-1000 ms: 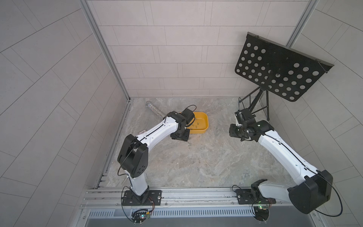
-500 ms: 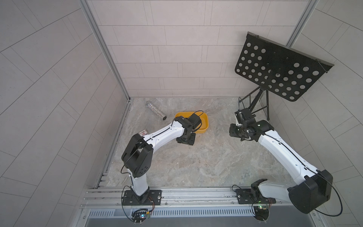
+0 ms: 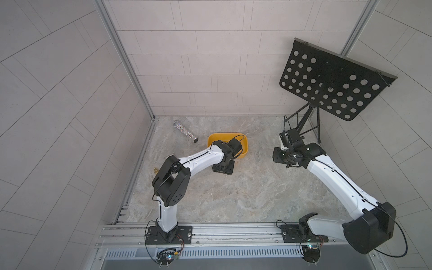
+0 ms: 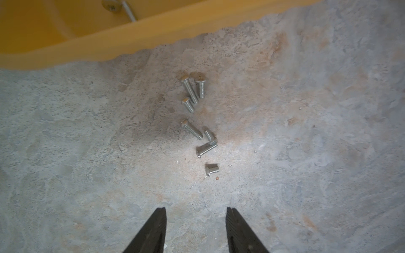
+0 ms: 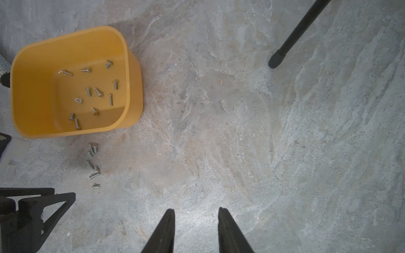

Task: Put the screws on the desktop into the storage box
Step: Pick up the screw from the center of the board.

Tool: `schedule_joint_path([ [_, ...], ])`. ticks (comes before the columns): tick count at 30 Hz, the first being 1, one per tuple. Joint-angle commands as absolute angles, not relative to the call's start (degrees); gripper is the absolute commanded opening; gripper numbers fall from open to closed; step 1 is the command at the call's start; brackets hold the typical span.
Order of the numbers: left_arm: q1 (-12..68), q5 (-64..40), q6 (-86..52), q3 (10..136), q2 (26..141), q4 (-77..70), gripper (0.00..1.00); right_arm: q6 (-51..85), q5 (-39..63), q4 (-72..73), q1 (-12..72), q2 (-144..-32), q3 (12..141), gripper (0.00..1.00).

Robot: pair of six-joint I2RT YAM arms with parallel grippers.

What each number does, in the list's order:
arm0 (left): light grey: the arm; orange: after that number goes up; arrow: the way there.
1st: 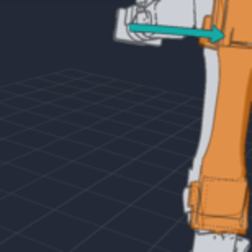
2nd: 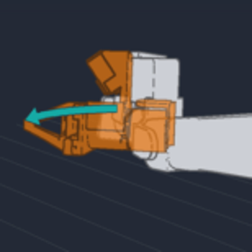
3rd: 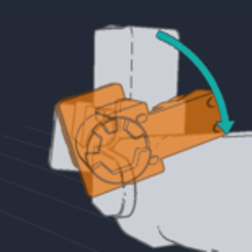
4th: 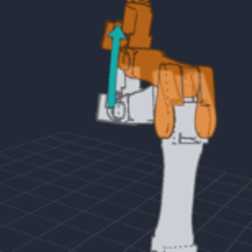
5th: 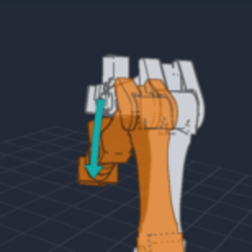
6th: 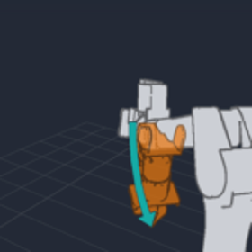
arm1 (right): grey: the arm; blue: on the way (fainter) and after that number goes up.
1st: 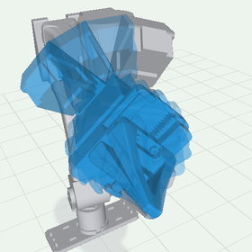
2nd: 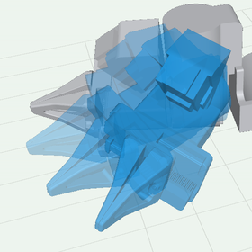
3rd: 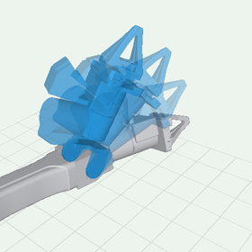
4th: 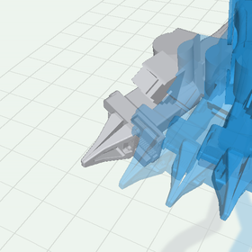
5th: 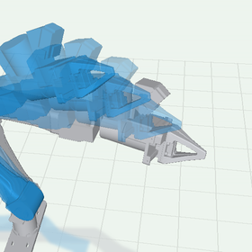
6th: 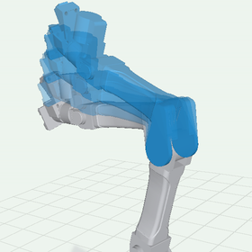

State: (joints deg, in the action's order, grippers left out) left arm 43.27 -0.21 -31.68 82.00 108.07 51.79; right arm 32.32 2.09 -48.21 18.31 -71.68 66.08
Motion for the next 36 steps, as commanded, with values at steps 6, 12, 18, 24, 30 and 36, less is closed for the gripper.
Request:
schedule_joint_path([
  [6,44.01,0.12,-32.95,79.89,109.59,49.96,0.51,32.28,1.23,-48.91,18.11,-71.63,65.38,0.38],
  [12,44.04,0.1,-33.16,79.12,110.27,49.31,0.51,32.27,1.25,-48.88,18.11,-71.57,65.18,0.38],
  [18,44.32,-0.26,-33.31,79.36,111.16,48.7,0.43,32.25,1.27,-48.88,18.11,-71.63,65.06,0.38],
  [24,44.81,-0.32,-33.57,79.55,112.34,48.17,0.41,32.26,1.14,-48.89,18.11,-71.53,65.1,0.38],
  [30,45.0,-0.53,-33.91,79.45,113.42,47.53,0.41,32.26,1.23,-48.88,18.11,-71.61,65.11,0.38],
  [36,45.07,-1.02,-33.94,79.69,114.85,46.8,0.41,32.26,1.17,-48.94,18.11,-71.52,65.04,0.38],
])
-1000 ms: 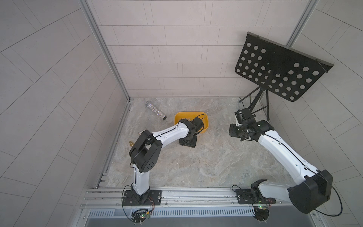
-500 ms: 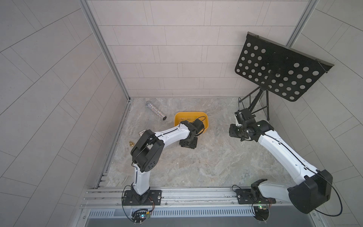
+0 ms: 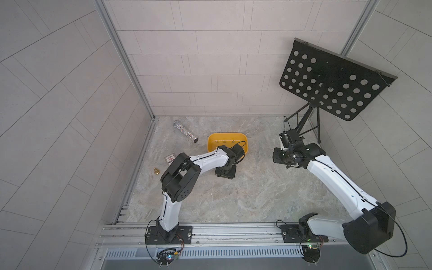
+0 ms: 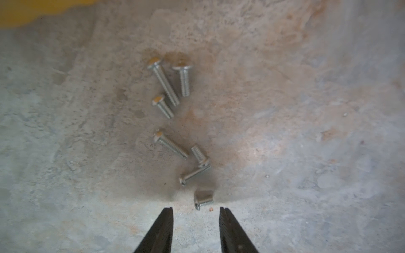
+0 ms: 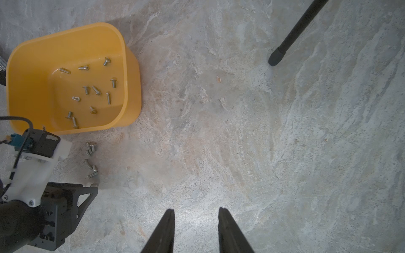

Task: Put the screws on the desktop into the storage box
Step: Pick up the screw from the center of the board.

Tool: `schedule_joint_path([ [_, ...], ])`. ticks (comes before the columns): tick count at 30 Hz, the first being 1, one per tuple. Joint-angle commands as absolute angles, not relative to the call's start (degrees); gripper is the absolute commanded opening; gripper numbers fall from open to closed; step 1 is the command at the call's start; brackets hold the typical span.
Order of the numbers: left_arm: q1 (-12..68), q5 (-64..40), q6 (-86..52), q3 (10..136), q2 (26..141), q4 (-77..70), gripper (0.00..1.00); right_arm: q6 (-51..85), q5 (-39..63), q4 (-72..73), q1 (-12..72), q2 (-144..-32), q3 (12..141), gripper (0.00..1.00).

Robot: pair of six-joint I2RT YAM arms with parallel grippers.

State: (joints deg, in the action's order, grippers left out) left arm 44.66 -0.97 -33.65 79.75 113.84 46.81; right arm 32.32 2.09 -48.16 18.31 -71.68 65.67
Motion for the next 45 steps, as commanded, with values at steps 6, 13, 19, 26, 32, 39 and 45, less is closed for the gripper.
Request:
schedule_joint_path([
  [6,45.39,-1.32,-34.01,80.41,115.6,46.75,0.41,32.31,1.24,-48.87,18.1,-71.65,65.08,0.38],
  [13,45.71,-1.5,-34.02,80.76,116.45,46.35,0.41,32.31,1.34,-48.87,18.11,-71.78,65.1,0.38],
  [19,45.74,-1.72,-33.95,81.56,117.57,46.34,0.4,32.27,1.38,-48.87,18.11,-71.86,65.08,0.38],
  [26,45.74,-1.81,-33.93,81.69,118.64,46.16,0.35,32.3,1.37,-48.88,18.11,-71.86,65.1,0.38],
  [32,45.82,-1.39,-33.85,81.34,118.83,46.71,0.31,32.26,1.41,-48.78,18.11,-71.97,65.01,0.38],
  [39,45.77,-1.26,-33.76,81.12,119.08,47.15,0.24,32.37,1.58,-48.69,18.08,-72.05,64.88,0.38],
  [45,45.8,-1.14,-33.59,81.12,118.96,47.47,0.22,32.35,1.68,-48.69,18.11,-72.24,64.98,0.38],
])
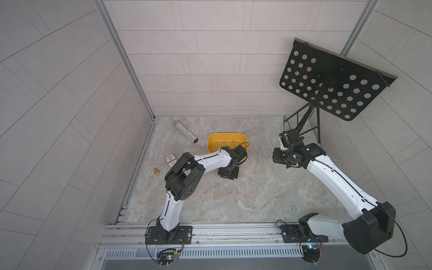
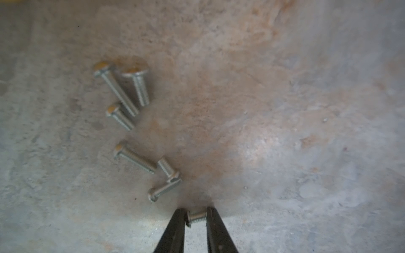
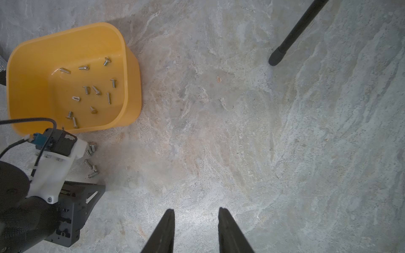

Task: Put the screws on the desktop into the storage box
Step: Pick up the screw from the center of the board, then place the screw in the storage box.

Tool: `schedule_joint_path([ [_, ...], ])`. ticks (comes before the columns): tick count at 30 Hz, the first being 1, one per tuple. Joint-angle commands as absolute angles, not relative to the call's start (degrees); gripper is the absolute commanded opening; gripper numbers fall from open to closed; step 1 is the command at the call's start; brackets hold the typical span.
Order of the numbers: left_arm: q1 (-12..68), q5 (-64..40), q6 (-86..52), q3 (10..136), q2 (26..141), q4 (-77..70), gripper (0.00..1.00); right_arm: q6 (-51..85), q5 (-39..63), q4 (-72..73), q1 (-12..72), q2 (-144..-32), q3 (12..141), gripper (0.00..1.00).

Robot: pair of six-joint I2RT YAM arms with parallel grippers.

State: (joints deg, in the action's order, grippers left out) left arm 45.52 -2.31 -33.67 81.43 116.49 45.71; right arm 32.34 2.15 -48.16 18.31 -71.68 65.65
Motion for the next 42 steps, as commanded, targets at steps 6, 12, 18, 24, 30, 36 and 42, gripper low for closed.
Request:
schedule_joint_path([
  [6,45.79,-0.72,-33.4,81.36,117.79,48.24,0.2,32.37,1.92,-48.72,18.11,-72.42,65.1,0.38],
  [12,45.79,0.18,-33.05,81.99,115.79,50.01,0.19,32.43,1.96,-48.69,18.11,-72.5,65.3,0.38],
  [18,45.88,1.62,-32.7,82.18,112.99,52.16,0.19,32.42,1.87,-48.8,18.11,-72.25,65.24,0.38],
  [24,45.81,3.87,-32.14,83.48,108.48,55.81,0.19,32.39,1.76,-48.78,18.11,-72.03,65.16,0.38],
  [30,44.94,6.26,-30.26,90.8,106.44,61.48,0.19,32.43,1.68,-48.78,18.11,-71.97,65.16,0.38],
  [36,42.38,7.66,-27.94,100.61,110.05,65.31,0.19,32.43,1.78,-48.78,18.1,-71.93,65.2,0.38],
  [42,37.57,6.13,-24.35,113.87,118.6,68.04,0.19,32.56,1.81,-48.78,18.11,-71.97,65.06,0.38],
])
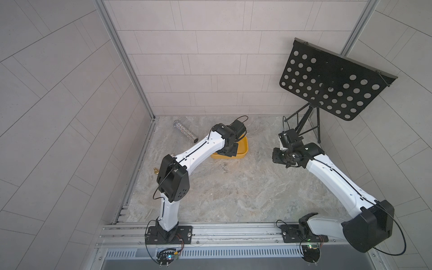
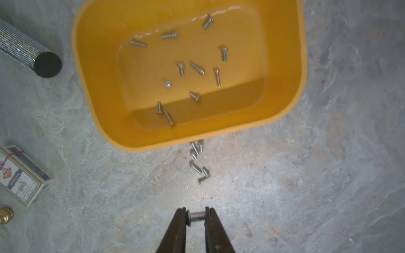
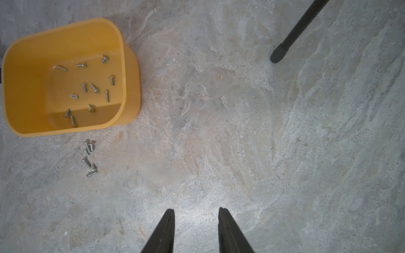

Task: Put the screws on the desktop into the storage box
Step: Place the screw in the storage box.

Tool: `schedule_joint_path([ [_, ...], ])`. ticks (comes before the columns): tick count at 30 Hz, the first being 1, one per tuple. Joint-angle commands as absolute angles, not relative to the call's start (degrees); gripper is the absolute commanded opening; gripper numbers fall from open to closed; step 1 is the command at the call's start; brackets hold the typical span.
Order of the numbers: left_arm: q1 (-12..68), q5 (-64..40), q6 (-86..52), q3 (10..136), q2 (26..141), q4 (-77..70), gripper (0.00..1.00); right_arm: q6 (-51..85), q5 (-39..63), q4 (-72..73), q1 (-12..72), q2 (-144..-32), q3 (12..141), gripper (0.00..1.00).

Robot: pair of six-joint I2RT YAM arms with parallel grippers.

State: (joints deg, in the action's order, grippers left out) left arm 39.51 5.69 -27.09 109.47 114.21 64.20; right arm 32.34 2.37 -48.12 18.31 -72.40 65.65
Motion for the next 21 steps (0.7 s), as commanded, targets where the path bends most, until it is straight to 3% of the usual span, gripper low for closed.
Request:
schedule_joint_path([
  [1,36.89,5.67,-23.64,116.81,120.72,69.08,0.19,32.59,1.94,-48.78,18.11,-72.02,65.17,0.38],
  [11,30.58,0.38,-19.38,135.74,137.71,72.42,0.19,33.21,2.45,-48.34,18.11,-72.67,64.11,0.38],
  [21,28.28,-1.59,-18.56,136.13,143.93,70.72,0.2,34.32,3.74,-48.29,18.11,-74.55,64.27,0.38],
])
